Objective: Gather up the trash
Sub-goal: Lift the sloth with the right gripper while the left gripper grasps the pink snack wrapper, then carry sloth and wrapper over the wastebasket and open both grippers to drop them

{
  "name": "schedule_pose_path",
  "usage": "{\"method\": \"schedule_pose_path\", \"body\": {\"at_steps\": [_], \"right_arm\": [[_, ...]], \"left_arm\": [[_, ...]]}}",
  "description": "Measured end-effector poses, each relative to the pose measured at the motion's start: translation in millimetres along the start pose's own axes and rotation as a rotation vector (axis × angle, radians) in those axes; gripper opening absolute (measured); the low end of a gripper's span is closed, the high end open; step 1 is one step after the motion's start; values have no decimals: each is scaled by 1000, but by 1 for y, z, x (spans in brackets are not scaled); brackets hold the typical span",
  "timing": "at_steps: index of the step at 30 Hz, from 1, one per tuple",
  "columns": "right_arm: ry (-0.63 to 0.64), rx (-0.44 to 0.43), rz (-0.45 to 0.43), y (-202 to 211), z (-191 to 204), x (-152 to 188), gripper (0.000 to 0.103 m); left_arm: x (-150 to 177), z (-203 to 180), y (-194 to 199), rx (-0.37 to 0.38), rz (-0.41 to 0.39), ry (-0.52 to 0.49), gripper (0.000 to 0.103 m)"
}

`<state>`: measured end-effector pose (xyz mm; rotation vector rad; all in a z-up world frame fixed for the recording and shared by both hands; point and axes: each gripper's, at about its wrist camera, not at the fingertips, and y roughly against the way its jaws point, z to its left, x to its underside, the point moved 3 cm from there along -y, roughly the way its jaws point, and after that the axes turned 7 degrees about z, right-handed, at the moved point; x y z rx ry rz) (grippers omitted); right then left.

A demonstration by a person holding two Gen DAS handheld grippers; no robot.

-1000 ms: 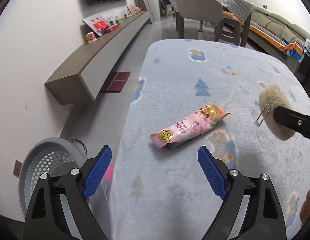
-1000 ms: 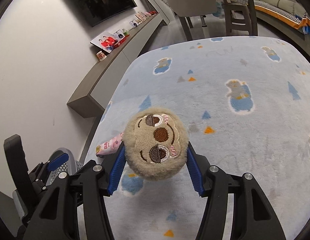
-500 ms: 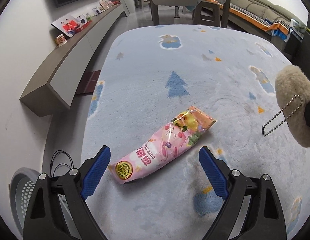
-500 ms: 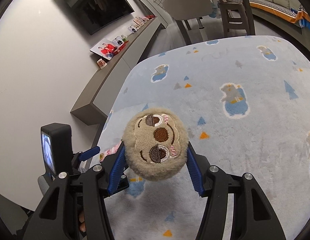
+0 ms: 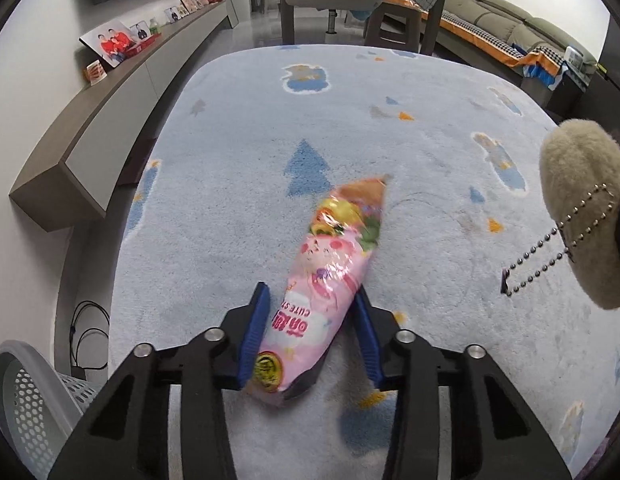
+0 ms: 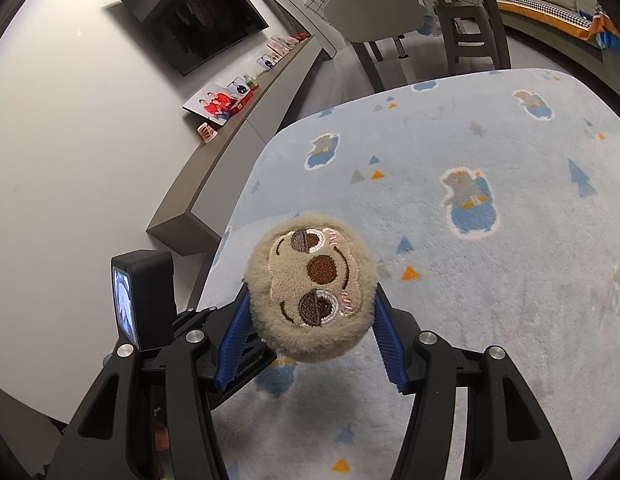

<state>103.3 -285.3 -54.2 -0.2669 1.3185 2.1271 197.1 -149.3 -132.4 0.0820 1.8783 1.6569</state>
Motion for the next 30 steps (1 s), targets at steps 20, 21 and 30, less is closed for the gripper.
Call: {"method": "schedule_pose_path", "body": {"at_steps": [20,21,30], "right_arm": [[83,-10,3,-6,40,9,55],[97,-16,5,-8,46,11,56],[219,-75,66,-42,116,37,56]], "left_arm": [[57,34,90,-104,-111,154,21],[63,41,99,-120,-122,170,21],[124,109,155,-245,-161,319,21]]}}
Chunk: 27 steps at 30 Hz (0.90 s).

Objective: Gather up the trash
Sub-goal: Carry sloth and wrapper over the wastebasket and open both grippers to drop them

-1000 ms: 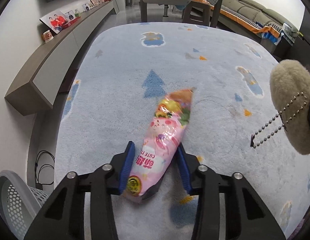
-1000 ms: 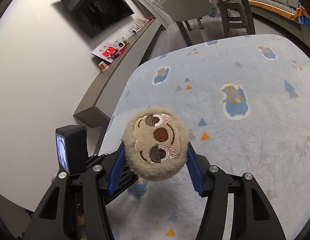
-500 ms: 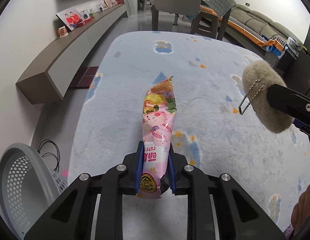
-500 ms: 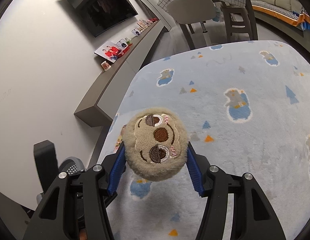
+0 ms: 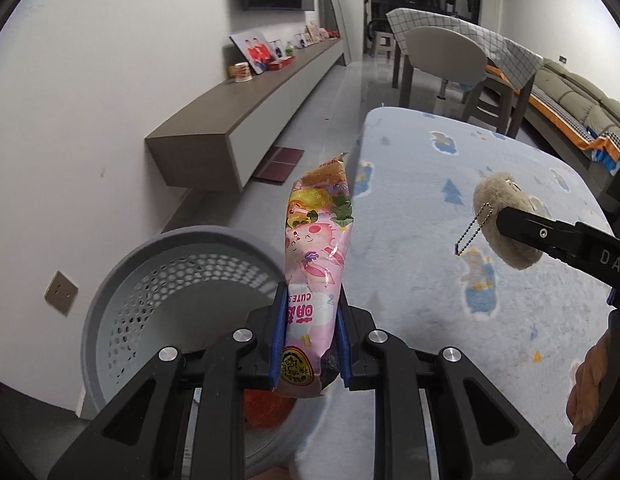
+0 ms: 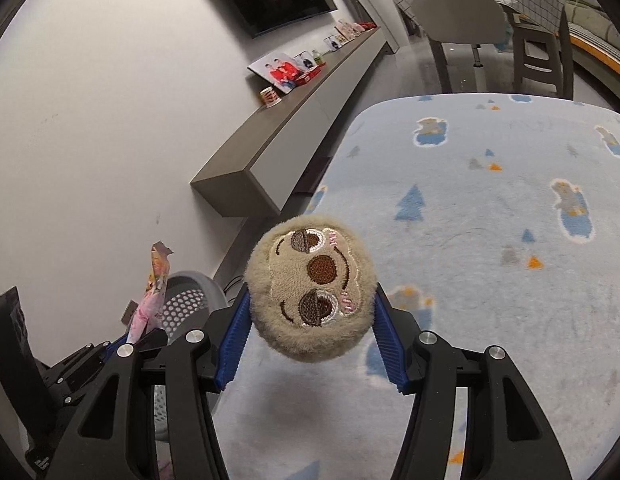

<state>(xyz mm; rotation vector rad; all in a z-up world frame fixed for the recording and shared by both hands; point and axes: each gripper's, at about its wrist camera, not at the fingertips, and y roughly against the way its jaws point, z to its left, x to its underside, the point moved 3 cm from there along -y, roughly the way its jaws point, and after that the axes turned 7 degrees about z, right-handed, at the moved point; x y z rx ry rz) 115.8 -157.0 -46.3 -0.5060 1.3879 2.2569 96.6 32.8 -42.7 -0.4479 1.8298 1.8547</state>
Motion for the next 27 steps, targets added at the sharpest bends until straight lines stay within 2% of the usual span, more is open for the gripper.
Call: {"method": "schedule_pose_path", "body": {"at_steps": [7,13,24,27], "right_arm": [[130,-75,78,-38,74,18,56],[236,-122,109,-60,124,28,56],[317,-129,173,-86,150,43,56],[335,-124,179,-90,154,43,56]], "left_arm": [[25,58,5,-84,21,80,21],[41,87,4,-130,37,122,22],[55,121,1,-169,50,202,23],[55,126,1,-173,50,216,27]]}}
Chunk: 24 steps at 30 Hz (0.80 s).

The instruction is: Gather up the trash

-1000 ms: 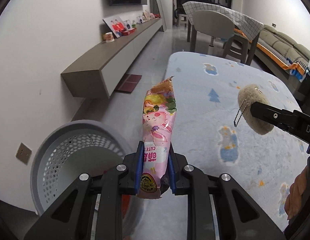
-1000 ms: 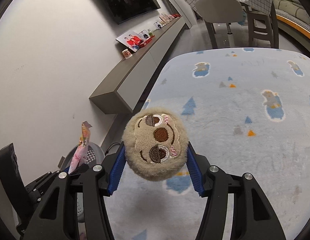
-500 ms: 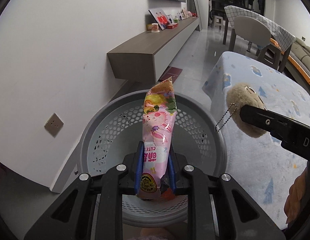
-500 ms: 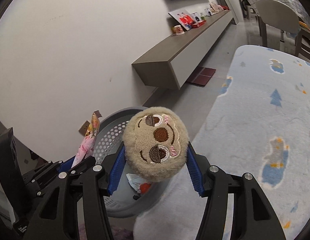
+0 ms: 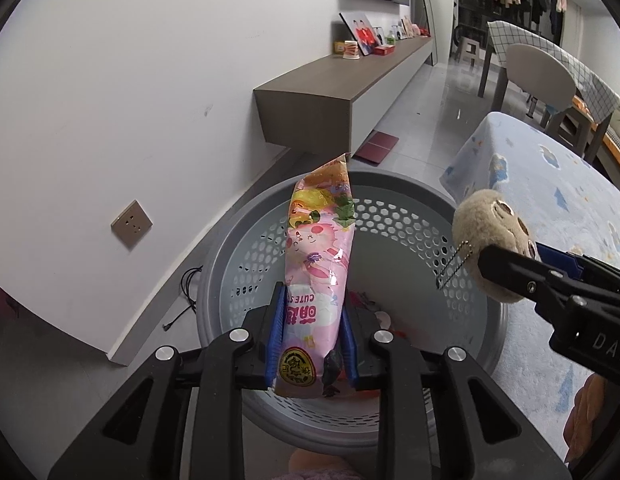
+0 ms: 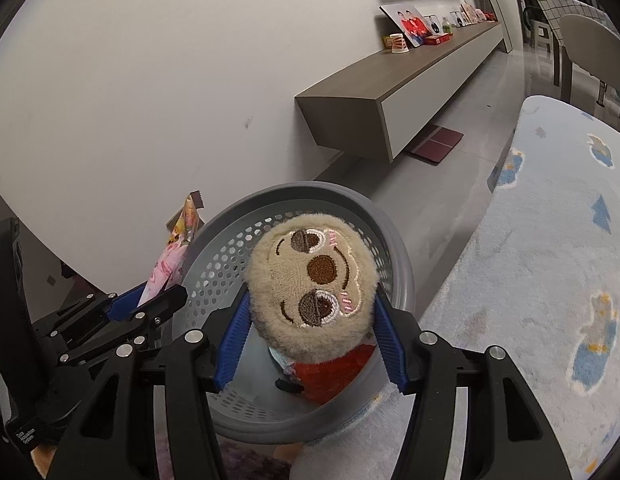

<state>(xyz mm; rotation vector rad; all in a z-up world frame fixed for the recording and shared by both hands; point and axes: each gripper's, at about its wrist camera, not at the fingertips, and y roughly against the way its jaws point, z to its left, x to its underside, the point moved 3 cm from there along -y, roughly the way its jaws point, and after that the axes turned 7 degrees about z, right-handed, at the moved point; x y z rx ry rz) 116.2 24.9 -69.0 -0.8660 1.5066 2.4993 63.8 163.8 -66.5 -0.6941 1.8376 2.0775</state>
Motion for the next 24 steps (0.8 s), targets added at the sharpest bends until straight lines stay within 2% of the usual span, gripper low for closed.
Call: {"method": "schedule_pose_path", "body": {"at_steps": [3,6,7,8,10,16,24], "right_arm": [[5,-7,-9,4,1,-2,57],[-1,-4,-20,6,-4,-5,62],[-3,-6,-22,7,-5,-5,62],[-6,-5,-23,8,-5,-3,63],[-14,0,-28,10,-7,-3,63],[-23,5,-35,13,-9,-1,64],[-32,25,-41,19,-6,3,64]], "left_arm": [[-1,2,1,1,-5,5,30],[-1,1,3,-4,-9,4,37],[-1,2,4,-6,-10,6,45],[-1,3,4,-10,-12,10,58],[-1,4,7,-12,-25,21,70],[-1,5,11,-12,-29,29,70],[-1,6,17,-21,-37,34,79]]}}
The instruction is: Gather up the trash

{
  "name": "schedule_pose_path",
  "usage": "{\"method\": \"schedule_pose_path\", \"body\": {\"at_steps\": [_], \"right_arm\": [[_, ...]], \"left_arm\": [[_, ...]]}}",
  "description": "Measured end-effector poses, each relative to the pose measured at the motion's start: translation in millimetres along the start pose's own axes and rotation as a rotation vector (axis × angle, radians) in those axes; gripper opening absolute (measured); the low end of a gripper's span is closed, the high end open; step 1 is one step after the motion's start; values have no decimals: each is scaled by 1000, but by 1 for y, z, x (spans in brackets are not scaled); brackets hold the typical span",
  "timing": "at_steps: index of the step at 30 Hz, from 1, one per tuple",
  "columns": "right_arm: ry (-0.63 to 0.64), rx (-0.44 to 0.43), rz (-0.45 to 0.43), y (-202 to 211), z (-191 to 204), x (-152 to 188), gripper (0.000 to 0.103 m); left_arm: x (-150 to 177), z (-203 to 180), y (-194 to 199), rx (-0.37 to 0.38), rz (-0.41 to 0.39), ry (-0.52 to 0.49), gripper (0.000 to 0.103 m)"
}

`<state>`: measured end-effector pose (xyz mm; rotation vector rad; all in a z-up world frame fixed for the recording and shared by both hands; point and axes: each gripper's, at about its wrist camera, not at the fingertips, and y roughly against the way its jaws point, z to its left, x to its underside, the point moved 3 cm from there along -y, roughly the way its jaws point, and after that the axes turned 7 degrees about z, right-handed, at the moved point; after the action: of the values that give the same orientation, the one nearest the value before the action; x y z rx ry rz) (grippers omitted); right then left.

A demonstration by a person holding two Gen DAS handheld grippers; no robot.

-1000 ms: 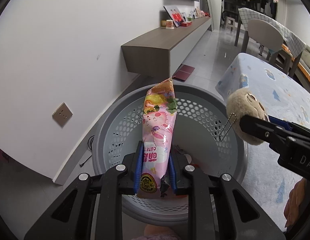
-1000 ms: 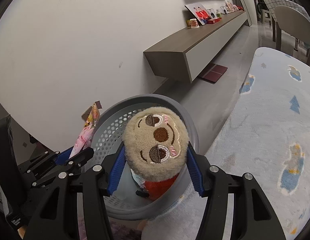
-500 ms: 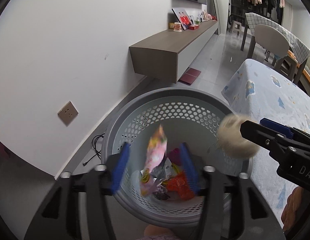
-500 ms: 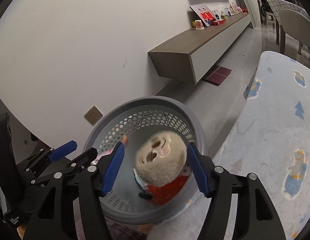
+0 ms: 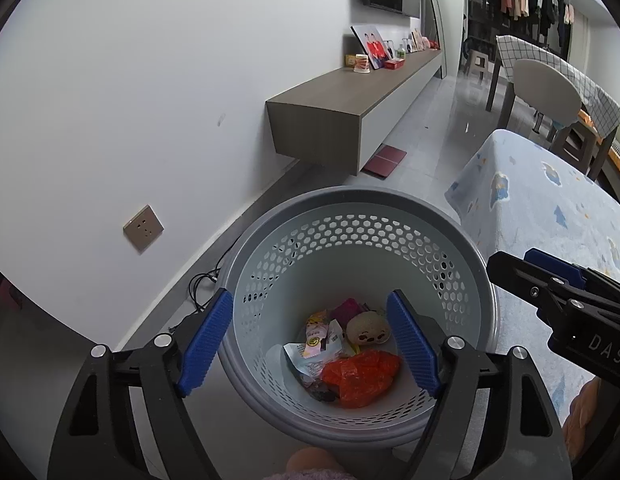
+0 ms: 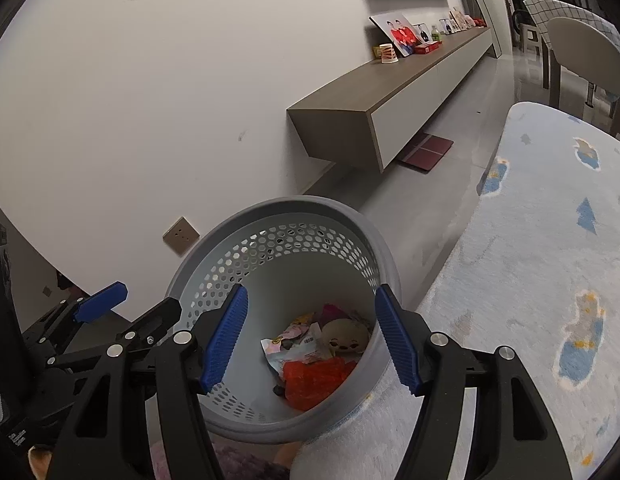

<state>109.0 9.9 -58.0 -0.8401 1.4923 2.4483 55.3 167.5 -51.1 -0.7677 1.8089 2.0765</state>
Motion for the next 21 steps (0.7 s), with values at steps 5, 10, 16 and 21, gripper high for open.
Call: {"method": "schedule_pose_path", "body": {"at_steps": [5,10,16,21], "right_arm": [[-15,19,1,4,-1,3,64],[-31,40,-10,6,-5,3,70],[-30,53,-13,6,-5,3,72],[-22,62,-12,5,-4,3,73]], "left_arm": [[0,-2,3,-12,-6,-1,89],[-1,-1,5,-19,-4,2,95],[-2,2,4,-34,9,12,97],[-3,5,1,-41,16,22,97]]}}
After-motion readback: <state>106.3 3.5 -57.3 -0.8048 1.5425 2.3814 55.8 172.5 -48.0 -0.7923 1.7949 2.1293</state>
